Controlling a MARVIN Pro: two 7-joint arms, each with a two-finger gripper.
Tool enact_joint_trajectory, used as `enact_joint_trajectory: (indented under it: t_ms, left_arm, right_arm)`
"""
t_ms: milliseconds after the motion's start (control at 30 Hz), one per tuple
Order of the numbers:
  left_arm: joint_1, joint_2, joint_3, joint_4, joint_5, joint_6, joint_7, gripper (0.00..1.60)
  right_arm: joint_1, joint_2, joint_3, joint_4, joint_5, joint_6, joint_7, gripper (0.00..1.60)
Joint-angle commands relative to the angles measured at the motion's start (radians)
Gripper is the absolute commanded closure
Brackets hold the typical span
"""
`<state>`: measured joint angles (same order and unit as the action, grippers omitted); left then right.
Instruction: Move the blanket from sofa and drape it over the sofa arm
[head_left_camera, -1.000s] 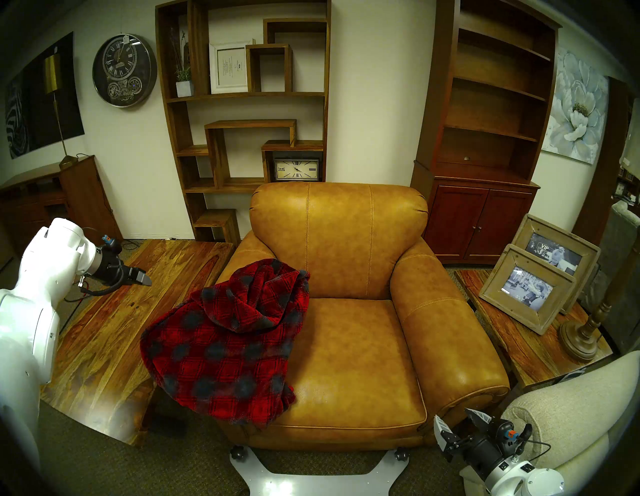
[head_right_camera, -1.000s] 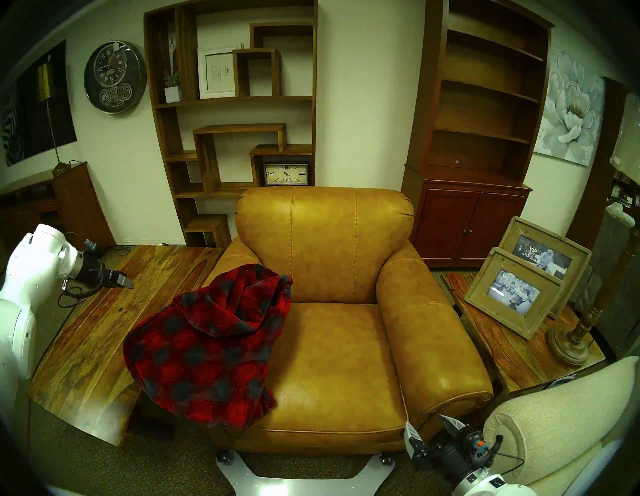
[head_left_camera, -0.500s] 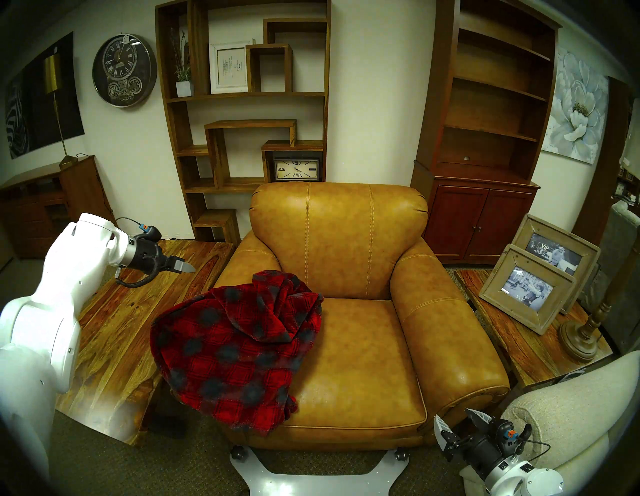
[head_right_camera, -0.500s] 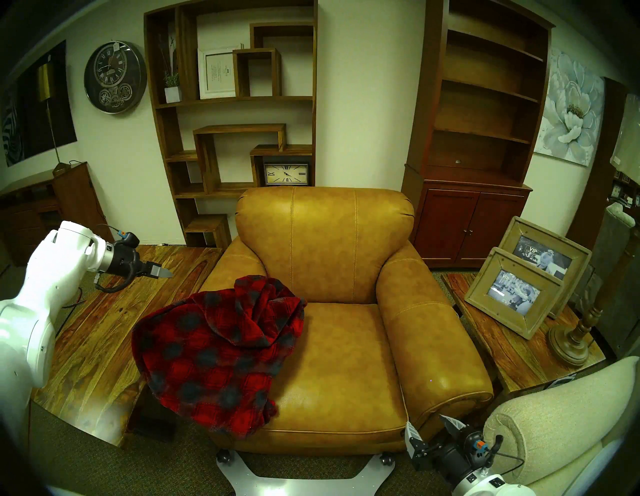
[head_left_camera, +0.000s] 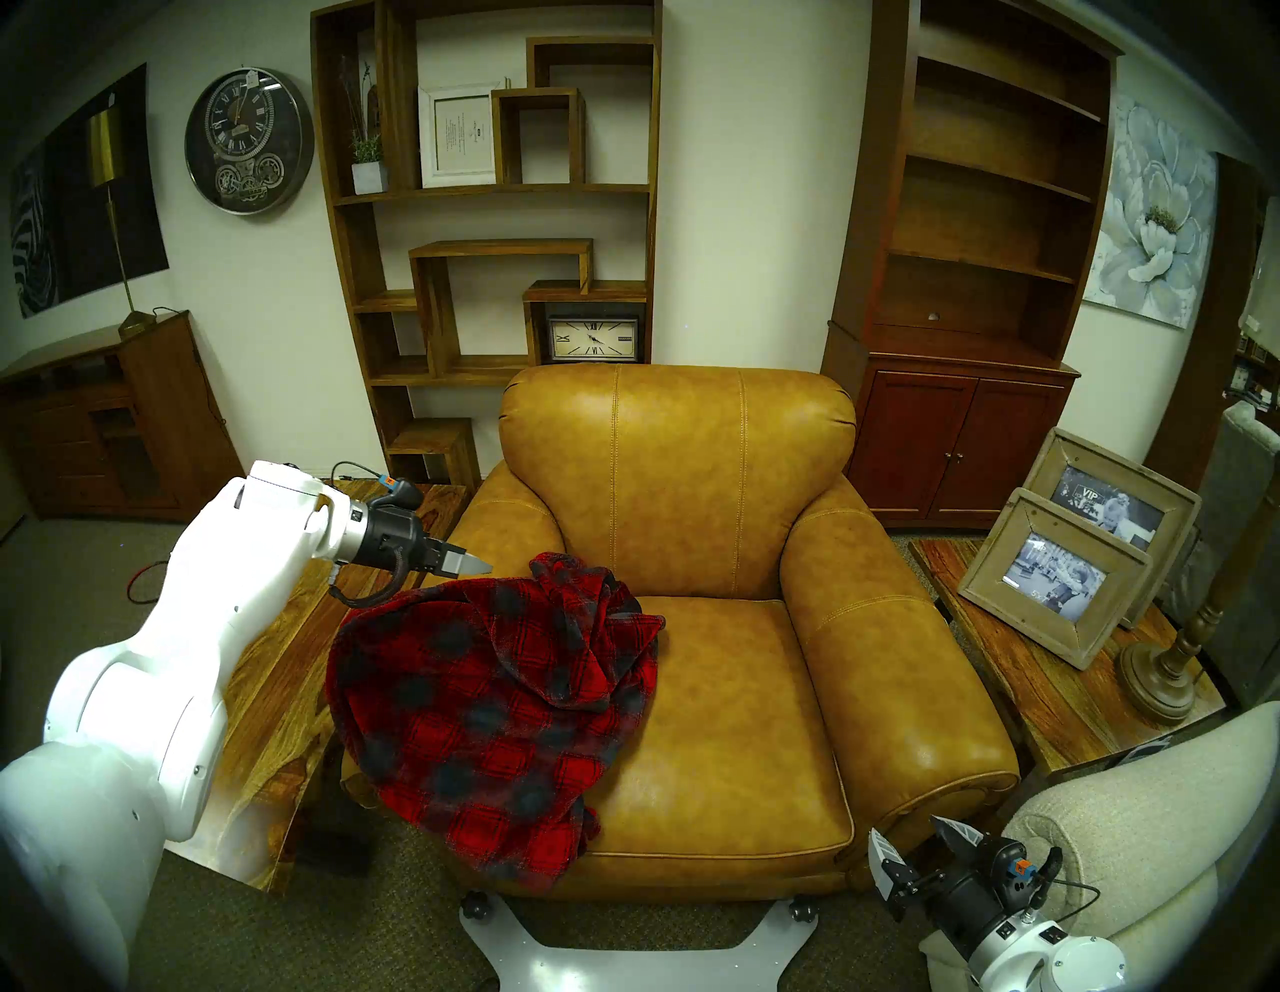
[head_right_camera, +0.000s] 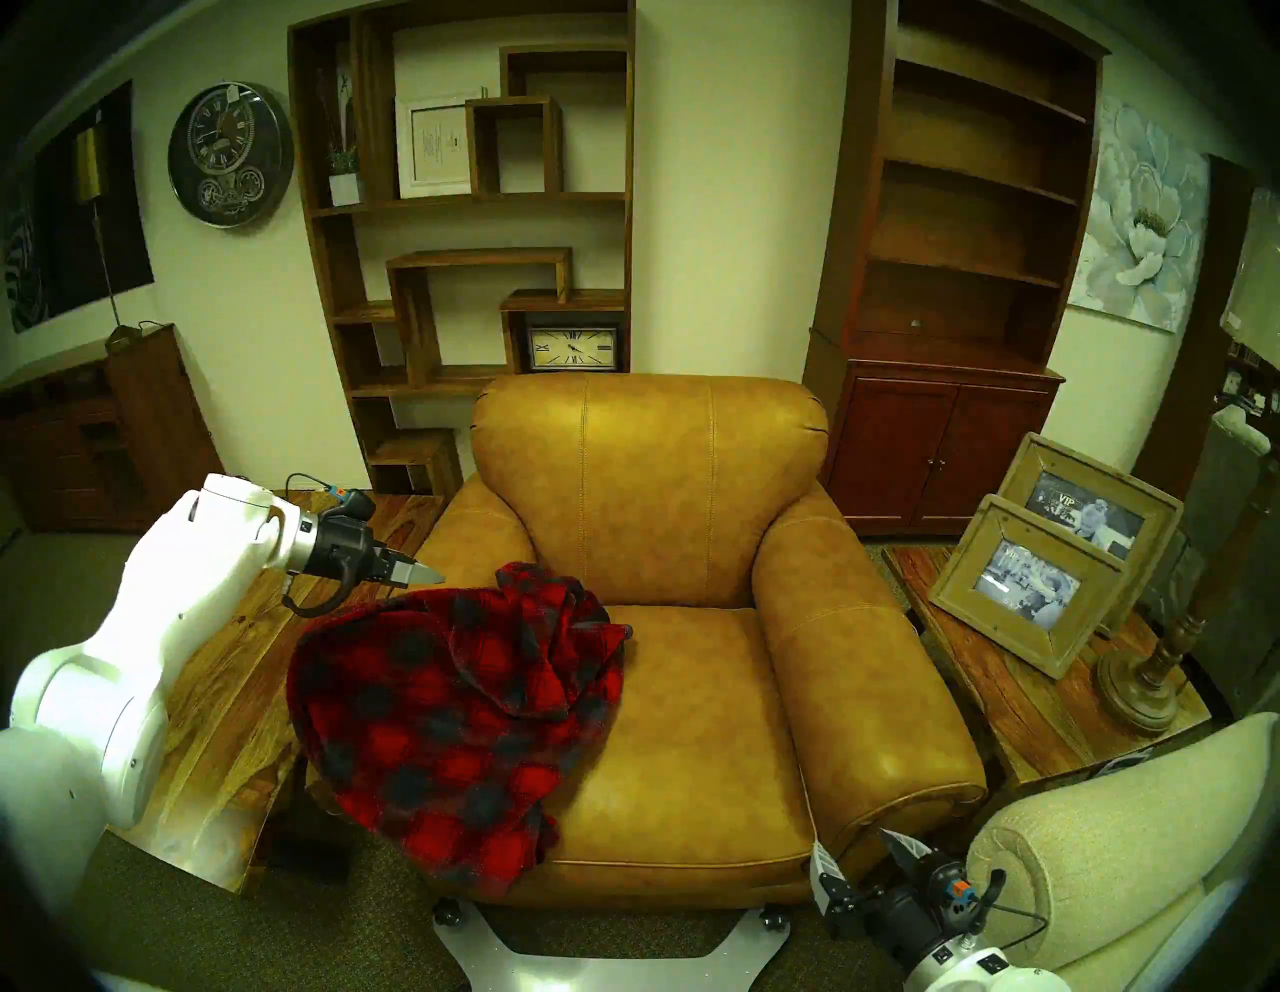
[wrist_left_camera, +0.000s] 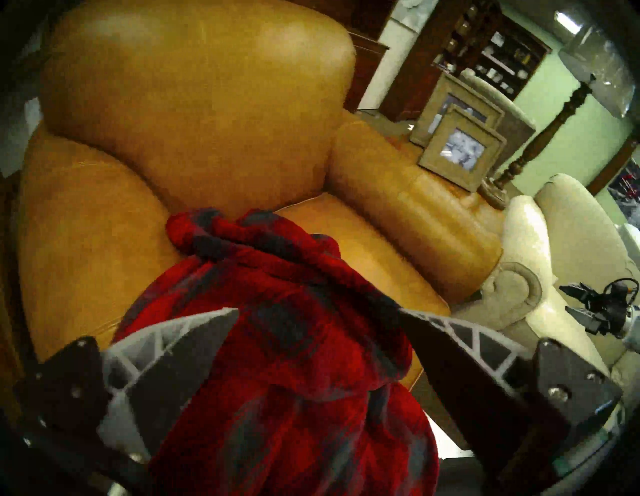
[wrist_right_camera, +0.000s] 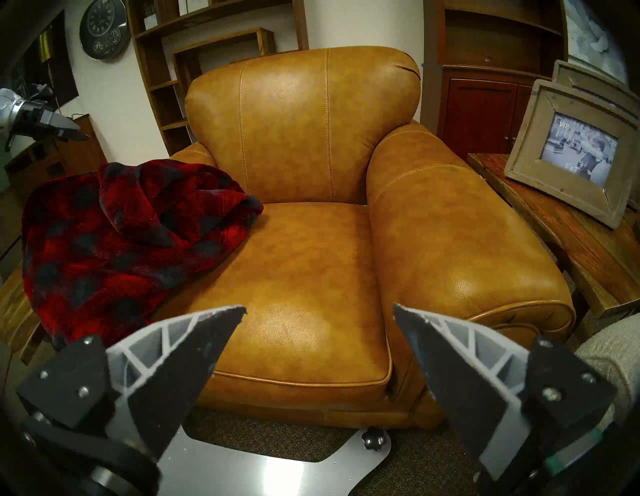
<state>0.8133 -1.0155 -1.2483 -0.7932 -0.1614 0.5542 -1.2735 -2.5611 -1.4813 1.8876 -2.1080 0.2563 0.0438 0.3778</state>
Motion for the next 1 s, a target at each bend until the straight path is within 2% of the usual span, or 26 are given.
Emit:
enact_joint_trajectory:
  t_ms: [0,333,633,967]
  left_arm:
    - [0.09,-0.055,0.011,-0.094,-0.04,-0.033,-0.053,0.0]
    - [0.196,-0.036,0.013,-0.202,-0.049,-0.071,-0.04,0.0]
    - [0.281,-0.071,0.021,-0.298,-0.049,-0.11,-0.015,0.0]
    - [0.38,-0.044,0.001,-0.383,-0.041,-0.136,0.057,0.0]
  right_arm:
    - [0.003,0.001,-0.002,-0.014,0.0,-0.002,0.002,0.0]
    - [0.007,-0.002,-0.001,-0.009,-0.002,-0.002,0.002,0.0]
    - [0.011,-0.005,-0.001,-0.004,-0.005,-0.002,0.003,0.0]
    - [0.015,-0.008,0.0,0.0,-0.008,-0.002,0.003,0.0]
